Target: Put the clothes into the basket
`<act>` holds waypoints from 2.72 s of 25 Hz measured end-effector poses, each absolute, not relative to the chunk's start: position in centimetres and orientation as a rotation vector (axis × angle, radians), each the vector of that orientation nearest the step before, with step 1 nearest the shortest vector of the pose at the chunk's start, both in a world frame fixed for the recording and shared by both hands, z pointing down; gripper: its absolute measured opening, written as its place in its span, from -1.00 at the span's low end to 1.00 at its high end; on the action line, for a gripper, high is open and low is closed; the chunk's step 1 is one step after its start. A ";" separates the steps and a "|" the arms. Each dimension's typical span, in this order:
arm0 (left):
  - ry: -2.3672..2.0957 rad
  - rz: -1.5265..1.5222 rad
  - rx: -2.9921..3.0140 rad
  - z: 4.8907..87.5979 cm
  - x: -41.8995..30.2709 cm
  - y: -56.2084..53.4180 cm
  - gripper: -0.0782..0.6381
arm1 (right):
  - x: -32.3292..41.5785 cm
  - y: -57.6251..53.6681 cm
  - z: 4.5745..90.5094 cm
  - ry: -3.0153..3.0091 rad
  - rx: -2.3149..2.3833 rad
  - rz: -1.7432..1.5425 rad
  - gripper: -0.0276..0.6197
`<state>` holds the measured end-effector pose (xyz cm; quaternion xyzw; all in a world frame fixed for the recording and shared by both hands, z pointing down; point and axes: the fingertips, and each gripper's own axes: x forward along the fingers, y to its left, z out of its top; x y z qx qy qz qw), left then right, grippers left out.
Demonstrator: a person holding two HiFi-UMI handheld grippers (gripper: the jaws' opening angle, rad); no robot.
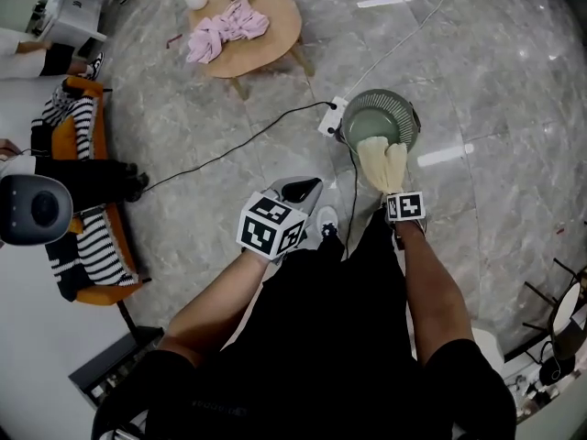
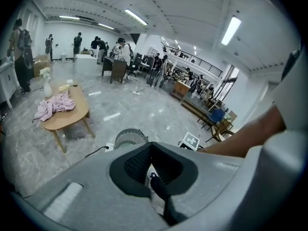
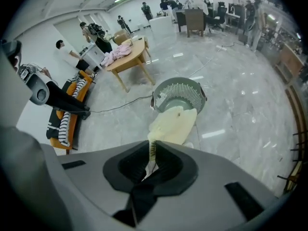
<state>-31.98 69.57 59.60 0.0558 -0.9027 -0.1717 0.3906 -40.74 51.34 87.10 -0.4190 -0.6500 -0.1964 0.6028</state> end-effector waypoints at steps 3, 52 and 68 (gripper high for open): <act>-2.298 -0.408 0.176 59.3 -31.3 69.8 -0.78 | -38.3 50.7 87.7 -1.445 -0.990 -0.481 -0.76; -2.510 -0.459 0.118 51.4 -25.4 44.3 -0.78 | -31.4 34.8 53.0 -1.907 -1.575 0.090 -0.87; -2.558 -0.413 0.135 48.2 -23.6 44.2 -0.78 | -29.2 33.6 50.6 -1.957 -1.593 0.114 -0.87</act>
